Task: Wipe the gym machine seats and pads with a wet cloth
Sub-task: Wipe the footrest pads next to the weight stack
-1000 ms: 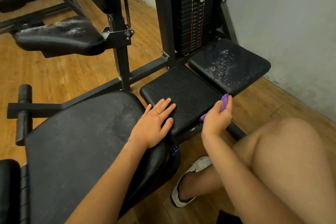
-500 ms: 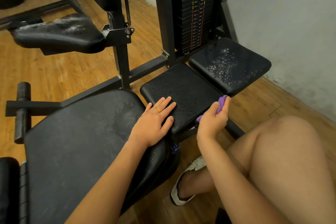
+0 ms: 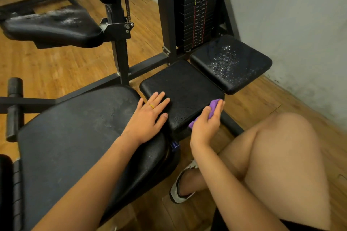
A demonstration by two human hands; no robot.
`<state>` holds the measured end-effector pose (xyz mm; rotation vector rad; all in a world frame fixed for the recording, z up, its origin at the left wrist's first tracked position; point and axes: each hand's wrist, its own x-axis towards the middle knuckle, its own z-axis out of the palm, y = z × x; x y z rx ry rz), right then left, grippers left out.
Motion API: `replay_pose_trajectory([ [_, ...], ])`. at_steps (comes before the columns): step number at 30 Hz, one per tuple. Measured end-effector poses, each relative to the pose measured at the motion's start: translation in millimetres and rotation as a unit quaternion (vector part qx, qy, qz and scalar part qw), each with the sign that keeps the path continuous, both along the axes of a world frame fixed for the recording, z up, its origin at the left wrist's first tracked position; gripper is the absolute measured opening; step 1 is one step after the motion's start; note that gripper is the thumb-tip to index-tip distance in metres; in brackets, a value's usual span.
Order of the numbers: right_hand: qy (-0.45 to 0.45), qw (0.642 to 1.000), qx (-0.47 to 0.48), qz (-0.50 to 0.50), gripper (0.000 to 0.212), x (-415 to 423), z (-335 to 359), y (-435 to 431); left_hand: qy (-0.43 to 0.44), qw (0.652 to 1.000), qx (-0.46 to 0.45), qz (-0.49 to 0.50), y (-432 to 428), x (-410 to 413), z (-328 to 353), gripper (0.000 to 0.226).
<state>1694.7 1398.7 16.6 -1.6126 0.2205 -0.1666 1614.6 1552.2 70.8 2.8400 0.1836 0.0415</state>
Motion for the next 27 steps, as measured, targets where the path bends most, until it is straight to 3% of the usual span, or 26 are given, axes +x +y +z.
replay_pose_trajectory([
  [5, 0.015, 0.999, 0.021, -0.033, 0.058, -3, 13, 9, -0.013, 0.998, 0.003, 0.059, 18, -46, -7, 0.062],
  [10, 0.004, 0.999, 0.016, 0.044, 0.054, -72, 5, 18, 0.011, 0.997, 0.034, 0.068, 10, -41, -10, 0.066],
  [18, 0.035, 0.999, 0.020, 0.001, 0.054, -34, 13, 10, 0.010, 0.997, 0.027, 0.078, 7, -49, -8, 0.051],
  [23, 0.005, 0.996, 0.020, 0.091, 0.054, -107, 12, 21, -0.001, 0.996, 0.024, 0.086, 10, -48, -7, 0.051],
  [27, 0.016, 0.995, 0.011, 0.102, 0.054, -100, 10, 16, 0.001, 0.996, 0.030, 0.081, 8, -47, -8, 0.057],
])
